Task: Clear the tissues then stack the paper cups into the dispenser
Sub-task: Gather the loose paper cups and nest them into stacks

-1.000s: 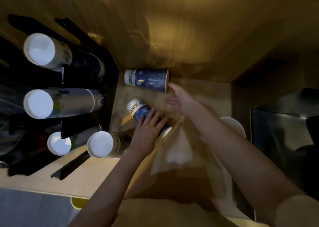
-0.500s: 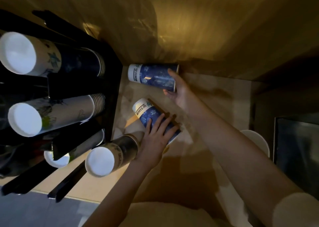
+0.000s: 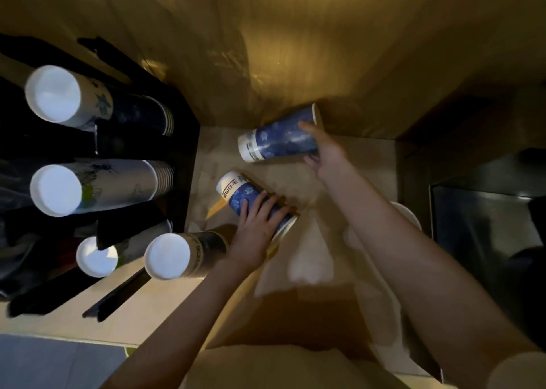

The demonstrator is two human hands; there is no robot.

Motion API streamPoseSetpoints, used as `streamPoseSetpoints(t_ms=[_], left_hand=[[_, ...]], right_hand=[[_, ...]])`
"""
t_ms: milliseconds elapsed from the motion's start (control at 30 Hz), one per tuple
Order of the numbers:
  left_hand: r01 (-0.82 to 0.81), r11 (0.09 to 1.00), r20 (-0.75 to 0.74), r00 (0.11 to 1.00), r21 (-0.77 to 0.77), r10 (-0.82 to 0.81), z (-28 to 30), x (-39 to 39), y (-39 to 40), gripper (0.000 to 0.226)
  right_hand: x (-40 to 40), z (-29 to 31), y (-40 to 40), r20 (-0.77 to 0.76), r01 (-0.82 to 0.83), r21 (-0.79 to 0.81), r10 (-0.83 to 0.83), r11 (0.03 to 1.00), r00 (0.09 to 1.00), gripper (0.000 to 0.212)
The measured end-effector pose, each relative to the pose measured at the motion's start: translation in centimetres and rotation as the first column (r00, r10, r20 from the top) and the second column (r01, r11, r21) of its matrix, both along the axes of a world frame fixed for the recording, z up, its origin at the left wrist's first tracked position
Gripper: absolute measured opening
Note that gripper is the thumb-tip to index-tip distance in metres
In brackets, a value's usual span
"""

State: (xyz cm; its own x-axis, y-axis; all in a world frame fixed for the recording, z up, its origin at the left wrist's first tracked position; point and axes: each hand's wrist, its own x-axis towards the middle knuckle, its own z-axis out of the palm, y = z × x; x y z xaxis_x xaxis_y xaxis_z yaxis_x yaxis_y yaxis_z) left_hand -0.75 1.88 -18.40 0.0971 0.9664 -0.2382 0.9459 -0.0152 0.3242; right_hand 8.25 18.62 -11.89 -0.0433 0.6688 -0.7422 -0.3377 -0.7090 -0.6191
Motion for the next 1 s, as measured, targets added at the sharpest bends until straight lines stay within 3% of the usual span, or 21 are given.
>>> streamPoseSetpoints(t_ms=[200,333,500,667,767,867,1000], left_hand=[[-0.08,0.994,0.104,0.992,0.078,0.072,1.9,0.6,-0.4,0.085],[-0.214,0.958,0.376,0.918,0.191,0.13,4.1,1.5,-0.7,0.094],[-0.436,0.893,0.68,0.689,0.112,0.251,5.0,2.9,-1.4,0.092],[-0.519,0.847,0.851,0.385,-0.119,0.356,5.1,3.9,-1.8,0.094],[-0.514,0.845,0.832,0.398,-0.148,0.387,4.6,4.2,-1.9,0.087],[-0.455,0.88,0.792,0.484,-0.135,0.372,4.0,4.4,-1.9,0.083],[-0.456,0.877,0.806,0.457,-0.15,0.376,3.7,5.1,-1.7,0.084]], right_hand=[[5.4,3.4,-2.1,0.184,-0.002,0.247,-0.045,0.969,0.982,0.048],[9.1,6.5,-4.7,0.212,-0.09,0.407,0.001,0.909,0.977,0.057],[11.6,10.5,-7.9,0.352,-0.259,0.631,0.027,0.731,0.935,0.05],[11.9,11.7,-10.3,0.558,-0.476,0.642,0.06,0.602,0.828,0.081],[11.2,11.0,-11.7,0.648,-0.576,0.6,0.085,0.556,0.757,0.091],[10.2,9.9,-13.0,0.799,-0.727,0.512,0.057,0.458,0.599,0.093],[9.3,8.1,-14.3,0.891,-0.841,0.397,0.064,0.369,0.449,0.097]])
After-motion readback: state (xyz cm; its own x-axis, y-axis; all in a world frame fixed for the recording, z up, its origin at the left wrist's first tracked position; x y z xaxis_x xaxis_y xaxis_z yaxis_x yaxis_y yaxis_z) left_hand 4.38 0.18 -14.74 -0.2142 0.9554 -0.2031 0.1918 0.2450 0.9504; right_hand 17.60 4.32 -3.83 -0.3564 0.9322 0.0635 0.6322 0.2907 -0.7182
